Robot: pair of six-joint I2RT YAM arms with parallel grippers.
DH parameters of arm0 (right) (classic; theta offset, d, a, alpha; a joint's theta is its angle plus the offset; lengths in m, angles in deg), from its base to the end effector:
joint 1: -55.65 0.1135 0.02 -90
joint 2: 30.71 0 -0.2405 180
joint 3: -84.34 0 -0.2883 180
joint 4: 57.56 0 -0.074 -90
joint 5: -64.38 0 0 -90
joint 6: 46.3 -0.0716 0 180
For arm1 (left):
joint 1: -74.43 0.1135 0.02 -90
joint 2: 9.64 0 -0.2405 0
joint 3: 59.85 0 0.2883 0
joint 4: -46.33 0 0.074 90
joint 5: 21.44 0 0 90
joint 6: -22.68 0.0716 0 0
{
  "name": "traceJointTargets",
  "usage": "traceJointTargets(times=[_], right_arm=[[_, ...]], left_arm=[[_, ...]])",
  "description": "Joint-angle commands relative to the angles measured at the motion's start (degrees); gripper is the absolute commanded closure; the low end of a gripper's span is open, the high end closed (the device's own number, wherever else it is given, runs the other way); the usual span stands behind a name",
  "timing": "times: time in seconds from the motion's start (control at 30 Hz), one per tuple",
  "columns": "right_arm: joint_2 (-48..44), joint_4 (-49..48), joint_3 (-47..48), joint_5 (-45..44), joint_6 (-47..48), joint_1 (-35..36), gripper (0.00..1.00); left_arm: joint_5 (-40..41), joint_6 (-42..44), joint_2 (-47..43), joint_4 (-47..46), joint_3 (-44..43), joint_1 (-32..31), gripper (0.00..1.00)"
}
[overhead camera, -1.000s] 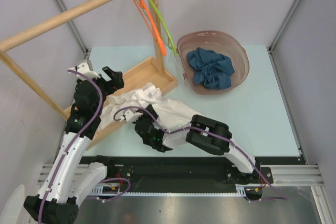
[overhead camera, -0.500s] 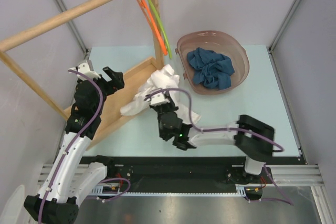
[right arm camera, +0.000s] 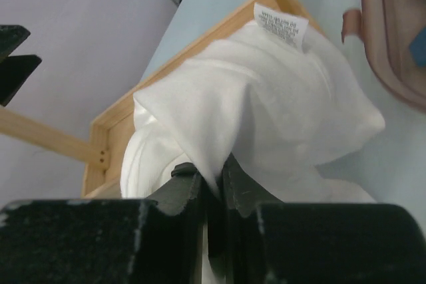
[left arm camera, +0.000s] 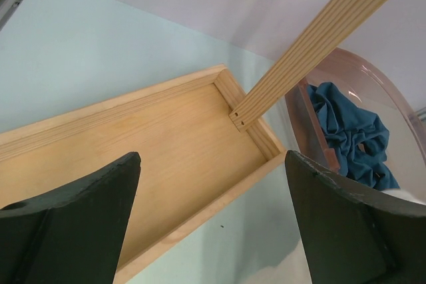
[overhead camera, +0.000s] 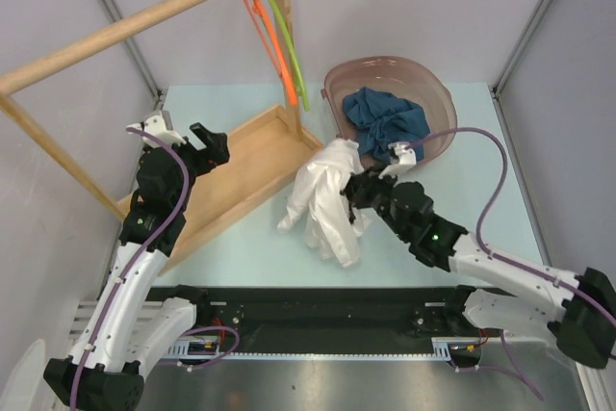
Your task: Remove the t-shirt from the hanger
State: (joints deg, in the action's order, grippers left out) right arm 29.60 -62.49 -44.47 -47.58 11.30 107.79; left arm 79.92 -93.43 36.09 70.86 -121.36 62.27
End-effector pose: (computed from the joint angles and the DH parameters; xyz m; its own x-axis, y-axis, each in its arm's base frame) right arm 0.2209 0.2406 0.2665 -0.3076 0.4141 -0.8567 -0.4009 0.7601 0.5113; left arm 0.2689 -0.0435 0.3422 -0.1407 -0.4111 -0.9007 -0.0509 0.9115 -0.4081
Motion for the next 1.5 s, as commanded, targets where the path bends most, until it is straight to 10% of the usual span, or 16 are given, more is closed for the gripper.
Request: traceJointTargets(times=[0.0,0.3,0.77,1.47], right_arm=[[-10.2,0.07,-3.93,15.44,-16.0,-5.11,1.0],[-20.5,5.52,-0.96,32.74,-24.63,-21.89,1.0],[16.65,2.27,40.58,50.87,-31.49,-47.82,1.0],[54.29,13.68,46.6,44.38,-14.81,-50.74,1.0]], left_arm=[[-1.33,-1.14,-0.21,-2.23,0.01,0.47,0.05],[-1.95,-1.31,0.06,-2.4,0.1,0.47,0.05],[-1.95,-1.14,0.58,-2.23,0.01,0.47,0.05],[-3.18,-1.4,1.2,-2.23,-0.08,0.47,0.06]])
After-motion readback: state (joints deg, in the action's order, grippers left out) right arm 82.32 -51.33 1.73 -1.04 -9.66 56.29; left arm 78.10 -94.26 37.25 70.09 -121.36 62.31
